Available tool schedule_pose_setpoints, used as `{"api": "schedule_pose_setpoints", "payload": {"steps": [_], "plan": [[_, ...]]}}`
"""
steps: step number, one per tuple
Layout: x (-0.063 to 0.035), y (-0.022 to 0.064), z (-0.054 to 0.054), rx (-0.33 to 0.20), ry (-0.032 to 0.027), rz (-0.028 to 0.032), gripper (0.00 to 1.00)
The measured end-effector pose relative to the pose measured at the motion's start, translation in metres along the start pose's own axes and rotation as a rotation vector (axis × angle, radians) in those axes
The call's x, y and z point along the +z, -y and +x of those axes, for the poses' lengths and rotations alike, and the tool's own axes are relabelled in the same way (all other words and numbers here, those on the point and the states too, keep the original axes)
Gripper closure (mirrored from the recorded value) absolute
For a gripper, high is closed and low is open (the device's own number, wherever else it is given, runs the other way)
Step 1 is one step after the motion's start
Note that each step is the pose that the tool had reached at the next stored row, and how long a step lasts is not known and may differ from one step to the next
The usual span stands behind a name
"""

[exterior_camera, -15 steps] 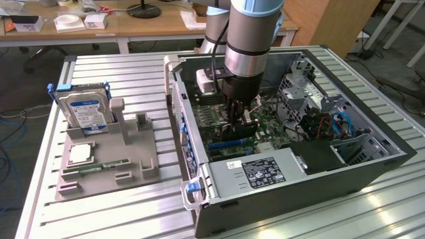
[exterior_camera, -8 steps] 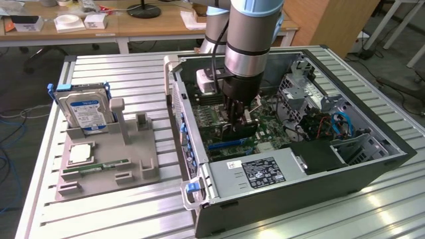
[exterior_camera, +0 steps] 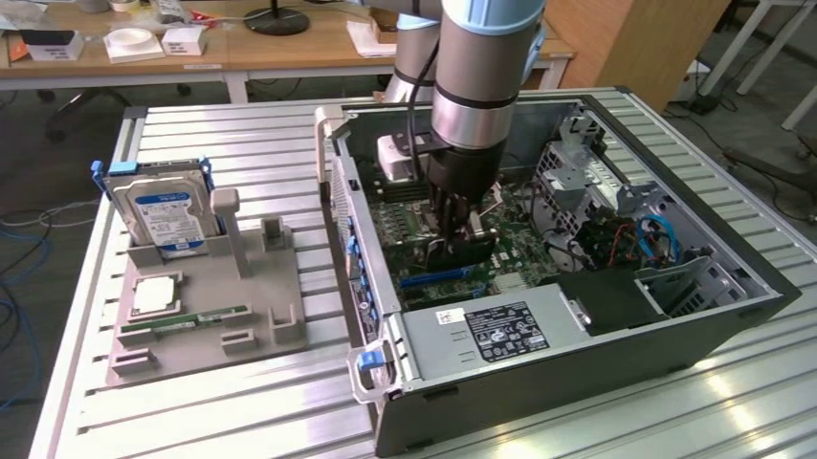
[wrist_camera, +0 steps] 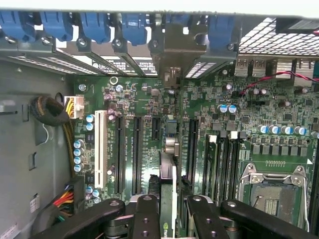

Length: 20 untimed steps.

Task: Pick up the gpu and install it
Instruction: 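Insert the gpu into the slot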

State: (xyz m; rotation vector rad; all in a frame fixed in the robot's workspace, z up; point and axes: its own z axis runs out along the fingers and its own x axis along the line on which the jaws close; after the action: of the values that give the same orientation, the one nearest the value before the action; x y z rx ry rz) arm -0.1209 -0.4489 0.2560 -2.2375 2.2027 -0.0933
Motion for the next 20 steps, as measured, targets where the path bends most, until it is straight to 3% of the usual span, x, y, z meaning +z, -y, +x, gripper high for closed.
{"api": "schedule_pose_setpoints", "payload": {"steps": [20], "plan": [[0.0065,-0.0019,-0.0007,0.000,0.0043,0.0000,0.74]]}}
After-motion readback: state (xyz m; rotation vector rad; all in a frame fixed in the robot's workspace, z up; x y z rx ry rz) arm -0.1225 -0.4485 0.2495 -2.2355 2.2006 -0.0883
